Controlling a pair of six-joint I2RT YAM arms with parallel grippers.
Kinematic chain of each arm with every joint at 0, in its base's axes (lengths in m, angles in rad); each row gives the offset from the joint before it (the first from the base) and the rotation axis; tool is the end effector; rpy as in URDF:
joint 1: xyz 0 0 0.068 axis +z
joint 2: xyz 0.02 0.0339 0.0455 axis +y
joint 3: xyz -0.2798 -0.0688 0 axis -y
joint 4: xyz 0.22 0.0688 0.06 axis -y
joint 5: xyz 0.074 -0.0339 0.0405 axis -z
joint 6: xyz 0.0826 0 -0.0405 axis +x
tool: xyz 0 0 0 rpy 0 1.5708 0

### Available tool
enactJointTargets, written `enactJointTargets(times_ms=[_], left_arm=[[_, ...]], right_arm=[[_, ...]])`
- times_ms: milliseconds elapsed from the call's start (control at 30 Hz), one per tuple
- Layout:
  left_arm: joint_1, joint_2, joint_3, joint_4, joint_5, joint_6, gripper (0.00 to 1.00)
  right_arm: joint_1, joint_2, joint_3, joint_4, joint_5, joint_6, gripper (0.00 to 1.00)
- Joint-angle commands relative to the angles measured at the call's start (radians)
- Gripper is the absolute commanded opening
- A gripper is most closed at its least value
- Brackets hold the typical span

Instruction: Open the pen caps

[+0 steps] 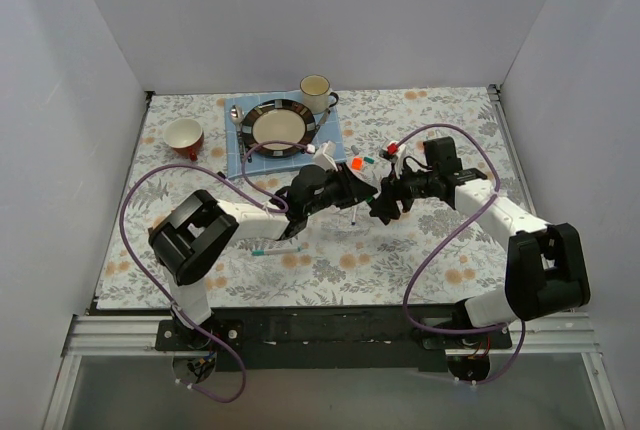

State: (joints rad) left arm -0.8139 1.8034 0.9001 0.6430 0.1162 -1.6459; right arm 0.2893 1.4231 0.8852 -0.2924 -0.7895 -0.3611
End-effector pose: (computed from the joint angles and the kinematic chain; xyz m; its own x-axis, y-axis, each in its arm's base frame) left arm 0.2805 -0.3109 0.2100 -0.7835 -0.6129 0.1023 -0.2362 0.1415 -0.9613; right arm 0.2590 0.1383 0.2315 -0.4287 -0.3872 -0.8163 -0.8674 0.4292 0.2519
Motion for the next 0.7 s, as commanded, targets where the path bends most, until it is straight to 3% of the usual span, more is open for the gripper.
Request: enactJointTargets(times_ms=[0,167,367,633,667], left_arm=[[0.018,-0.044,-0.018,0.147,0.223,0.142,0.00],[0.022,-0.087,-0.047,0.190,0.296,0.299,0.00],[0.045,-0.093,-0.070,0.273,0.352,0.339,0.00],[0.062,-0.085,-0.090,0.441,0.339,0.299,0.00],[0.067,-0.088,-0.095,0.455,0.333,0.294,0.00]], right_arm=[[-0.025,0.042,0.020,-0.045,-0.167,-0.038,0.71],[-0.041,0.077,0.032,-0.093,-0.359,-0.082,0.69],[-0.050,0.099,0.034,-0.106,-0.543,-0.081,0.51],[-0.050,0.128,0.032,-0.090,-0.672,-0.032,0.13],[-0.050,0.122,0.032,-0.091,-0.669,-0.032,0.02]])
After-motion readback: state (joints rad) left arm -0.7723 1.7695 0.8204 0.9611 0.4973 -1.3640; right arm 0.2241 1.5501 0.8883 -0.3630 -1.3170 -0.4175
